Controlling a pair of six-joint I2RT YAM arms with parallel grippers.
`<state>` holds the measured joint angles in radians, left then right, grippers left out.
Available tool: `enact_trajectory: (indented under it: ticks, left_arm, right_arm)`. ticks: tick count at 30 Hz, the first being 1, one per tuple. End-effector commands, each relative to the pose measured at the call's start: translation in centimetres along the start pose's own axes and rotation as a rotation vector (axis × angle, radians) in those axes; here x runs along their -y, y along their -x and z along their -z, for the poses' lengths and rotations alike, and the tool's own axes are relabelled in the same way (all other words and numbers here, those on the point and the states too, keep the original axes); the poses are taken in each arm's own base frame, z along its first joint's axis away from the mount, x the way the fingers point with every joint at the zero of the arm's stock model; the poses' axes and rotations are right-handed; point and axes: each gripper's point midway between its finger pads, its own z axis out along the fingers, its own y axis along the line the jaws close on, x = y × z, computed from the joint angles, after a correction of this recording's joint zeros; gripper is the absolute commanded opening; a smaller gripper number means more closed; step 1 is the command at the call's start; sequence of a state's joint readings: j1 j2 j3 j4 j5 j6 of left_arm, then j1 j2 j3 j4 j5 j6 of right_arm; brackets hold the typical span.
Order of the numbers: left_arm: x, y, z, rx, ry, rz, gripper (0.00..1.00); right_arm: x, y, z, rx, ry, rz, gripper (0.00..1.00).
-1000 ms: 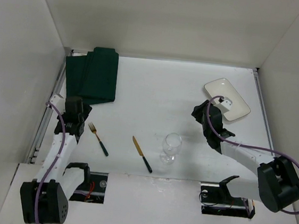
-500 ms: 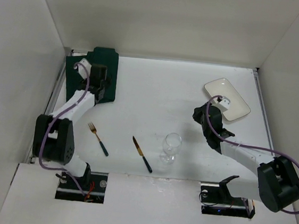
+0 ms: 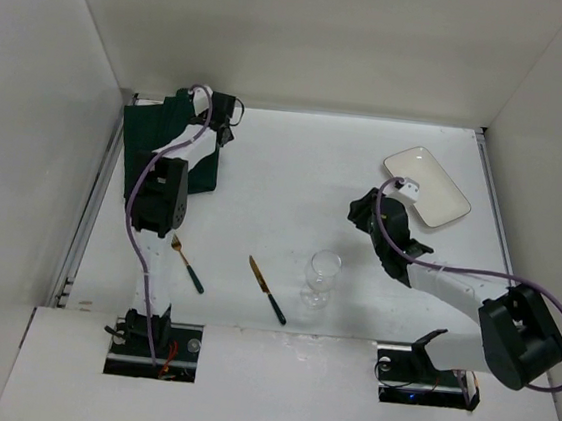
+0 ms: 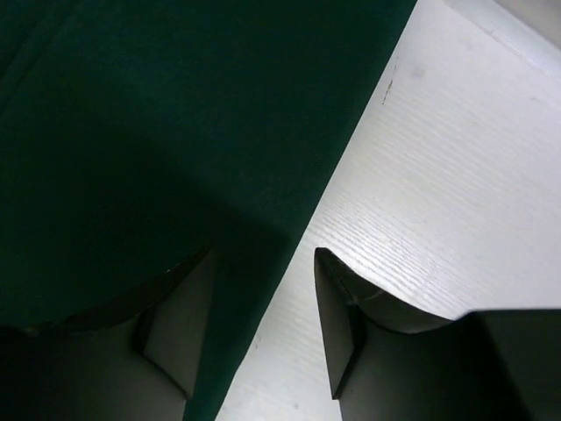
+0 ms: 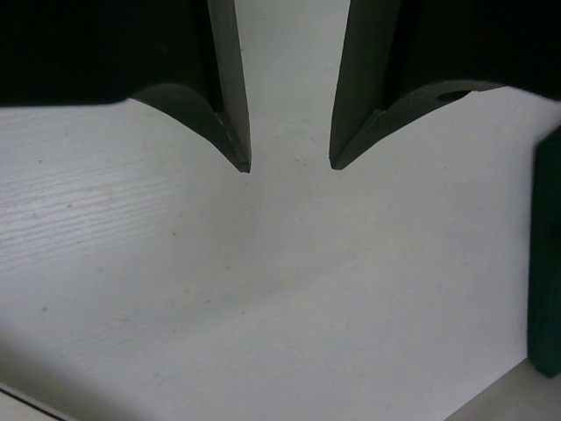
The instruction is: Set the dinner table for one person
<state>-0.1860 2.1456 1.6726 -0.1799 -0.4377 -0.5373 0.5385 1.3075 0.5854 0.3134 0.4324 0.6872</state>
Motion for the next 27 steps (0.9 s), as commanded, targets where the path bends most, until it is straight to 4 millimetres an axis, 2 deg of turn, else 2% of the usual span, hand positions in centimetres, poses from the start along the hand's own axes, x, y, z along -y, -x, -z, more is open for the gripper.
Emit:
enact_trajectory:
  ticks: [1, 5, 10, 11, 14, 19, 23, 27]
  left_arm:
    - [-0.1, 0.3, -0.6, -0.019, 0.037, -0.144, 0.43]
    - [-0.5, -1.5, -2.3, -0.055, 0.065, -0.214, 0.33]
    - [-0.8, -3.4, -2.6, -0.093, 0.08, -0.228, 0.12]
    - [-0.6, -3.8, -2.4, -0.1, 0.071, -0.229, 0.08]
    - [2.0, -5.4, -0.9, -0.121, -0.025, -0.225, 0.04]
    - [6.7, -7.3, 2.4, -0.113, -0.163, -0.249, 0.03]
    - [8.7, -7.6, 4.4, -0.095, -0.205, -0.239, 0.05]
    - [9.2, -6.2, 6.1, -0.078, -0.227, -0.142, 0.22]
  right_arm:
    - [-2.8, 2.1, -0.2, 0.055, 0.073, -0.008, 0.48]
    - [-2.8, 2.1, -0.1, 0.057, 0.075, -0.015, 0.48]
    - [-3.1, 1.9, -0.2, 0.053, 0.084, -0.012, 0.49]
    - [-3.1, 1.9, -0.2, 0.055, 0.085, -0.015, 0.49]
    - [-3.3, 2.0, -0.1, 0.06, 0.093, -0.014, 0.49]
    - [-3.1, 2.1, 0.1, 0.064, 0.09, -0.028, 0.49]
    - [-3.1, 2.5, 0.4, 0.083, 0.098, -0.027, 0.49]
    - [-3.2, 2.3, 0.3, 0.075, 0.102, -0.025, 0.49]
